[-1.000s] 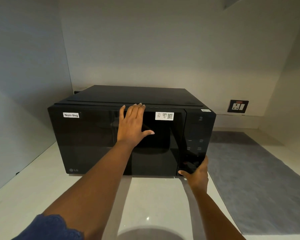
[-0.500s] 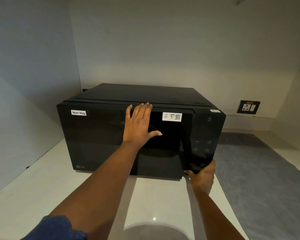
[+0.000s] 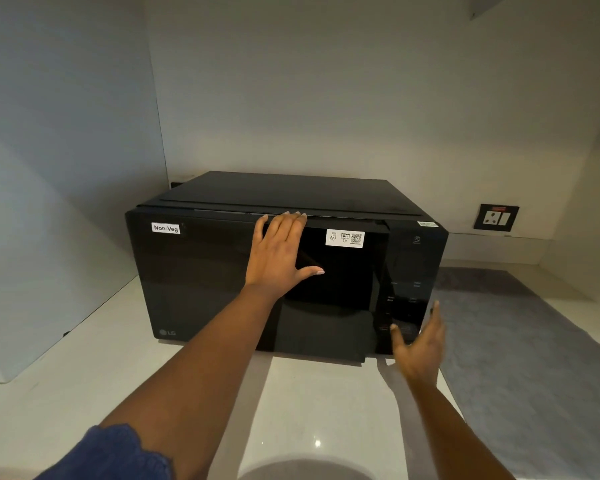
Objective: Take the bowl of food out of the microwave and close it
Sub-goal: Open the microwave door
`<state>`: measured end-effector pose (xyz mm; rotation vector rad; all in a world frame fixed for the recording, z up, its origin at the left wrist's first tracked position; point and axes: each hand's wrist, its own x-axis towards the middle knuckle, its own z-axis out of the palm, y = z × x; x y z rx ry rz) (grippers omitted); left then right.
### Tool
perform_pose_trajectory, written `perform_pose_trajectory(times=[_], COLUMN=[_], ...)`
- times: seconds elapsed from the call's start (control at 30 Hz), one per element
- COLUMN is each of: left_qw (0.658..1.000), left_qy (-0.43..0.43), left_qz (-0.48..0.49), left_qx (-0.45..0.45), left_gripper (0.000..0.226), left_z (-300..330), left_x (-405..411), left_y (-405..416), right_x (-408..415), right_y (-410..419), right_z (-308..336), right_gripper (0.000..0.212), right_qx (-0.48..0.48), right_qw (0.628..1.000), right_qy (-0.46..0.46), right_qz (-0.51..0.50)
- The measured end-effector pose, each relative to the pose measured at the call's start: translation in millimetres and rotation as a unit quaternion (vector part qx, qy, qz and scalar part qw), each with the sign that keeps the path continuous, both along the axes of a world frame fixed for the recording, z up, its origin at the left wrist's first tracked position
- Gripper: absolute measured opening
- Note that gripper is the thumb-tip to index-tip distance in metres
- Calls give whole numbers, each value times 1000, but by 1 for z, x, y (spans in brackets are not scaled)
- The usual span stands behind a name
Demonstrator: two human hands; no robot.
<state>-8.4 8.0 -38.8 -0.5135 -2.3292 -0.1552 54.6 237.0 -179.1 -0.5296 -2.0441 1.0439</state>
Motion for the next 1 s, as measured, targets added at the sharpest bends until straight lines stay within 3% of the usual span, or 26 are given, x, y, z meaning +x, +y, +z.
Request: perform_pose_trajectory(times=[0.13, 0.23, 0.3, 0.37, 0.47, 0.7, 1.0], left_qw=[1000, 1000, 1000, 1000, 999, 999, 999], left_qy=[9, 11, 7, 0, -13, -35, -14], left_qz=[-4, -16, -23, -20, -5, -1, -28], left_qx=[-8, -8, -14, -21, -30, -32, 24], left_gripper=[94, 91, 90, 92, 96, 95, 62], left_z=[1, 4, 6, 8, 9, 11, 11], left_x=[1, 2, 3, 2, 4, 9, 31], left_y=[-3, -5, -8, -8, -11, -12, -18], right_x=[0, -4, -7, -12, -18, -13, 16], right_y=[-8, -25, -39, -50, -58, -63, -63], right_z=[63, 116, 143, 158, 159, 165, 178], right_gripper=[51, 37, 35, 40, 42, 42, 43], right_qx=[68, 175, 240, 290, 337, 322, 335], right_qw=[976, 945, 937, 936, 928, 935, 924], right_qy=[200, 276, 242, 141, 35, 3, -22], right_qz=[-49, 1, 75, 144, 153, 150, 181])
